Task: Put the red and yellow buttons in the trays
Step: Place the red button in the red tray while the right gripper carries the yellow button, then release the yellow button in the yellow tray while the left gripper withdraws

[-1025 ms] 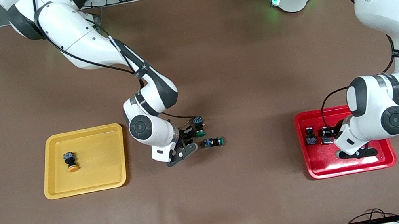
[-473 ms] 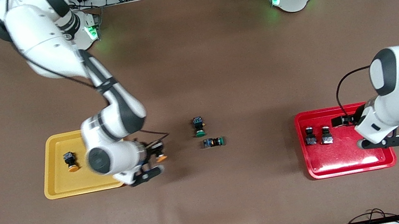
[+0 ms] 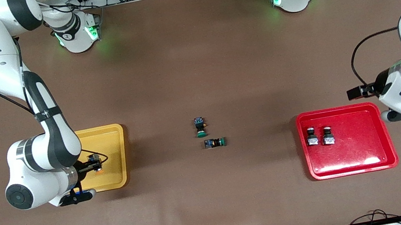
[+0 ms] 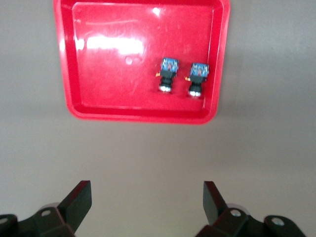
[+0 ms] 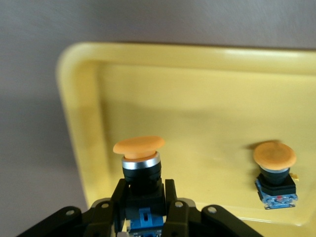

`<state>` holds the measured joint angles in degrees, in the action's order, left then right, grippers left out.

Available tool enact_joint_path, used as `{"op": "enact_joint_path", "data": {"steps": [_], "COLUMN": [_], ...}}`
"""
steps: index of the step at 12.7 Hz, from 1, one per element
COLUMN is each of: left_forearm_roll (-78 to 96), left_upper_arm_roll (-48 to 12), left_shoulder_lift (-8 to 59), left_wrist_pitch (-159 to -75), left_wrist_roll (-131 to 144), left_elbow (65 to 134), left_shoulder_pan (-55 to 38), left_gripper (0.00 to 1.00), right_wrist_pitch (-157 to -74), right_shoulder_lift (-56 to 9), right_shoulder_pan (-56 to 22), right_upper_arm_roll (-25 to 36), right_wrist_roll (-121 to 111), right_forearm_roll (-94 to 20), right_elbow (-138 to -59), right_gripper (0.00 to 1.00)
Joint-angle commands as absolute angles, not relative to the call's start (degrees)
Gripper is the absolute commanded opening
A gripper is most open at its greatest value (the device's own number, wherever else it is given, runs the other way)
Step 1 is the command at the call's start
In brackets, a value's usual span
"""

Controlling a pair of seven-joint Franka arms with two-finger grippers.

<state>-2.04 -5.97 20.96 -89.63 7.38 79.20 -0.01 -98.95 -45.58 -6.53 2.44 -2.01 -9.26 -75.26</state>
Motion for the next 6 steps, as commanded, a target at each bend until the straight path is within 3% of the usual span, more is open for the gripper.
{"op": "enact_joint_path", "data": {"steps": [1, 4, 6], "left_forearm_roll": [-2.99, -2.9, -2.81], "left_upper_arm_roll": [-6.5, -6.5, -6.5], "left_shoulder_lift": [15.66, 12.05, 9.85], "left_wrist_pitch": [-84.39, -80.69, -79.98], "left_wrist_roll": [9.49, 9.32, 9.06], "left_elbow": [80.59, 80.77, 81.12], "left_shoulder_pan": [0.09, 0.35, 0.44], "left_gripper": [1.0, 1.0, 1.0], "right_wrist_pitch": [-100.11, -99.67, -96.53], "right_shoulder_lift": [-45.09, -44.56, -44.47], "right_shoulder_pan": [-5.62, -5.63, -5.28], "right_upper_arm_roll": [2.2, 1.85, 1.76], "right_wrist_roll": [-1.41, -1.75, -1.76], "right_forearm_roll": [-9.4, -9.32, -9.23], "right_elbow": [-78.05, -75.51, -69.03], "right_gripper": [1.0, 1.0, 1.0]}}
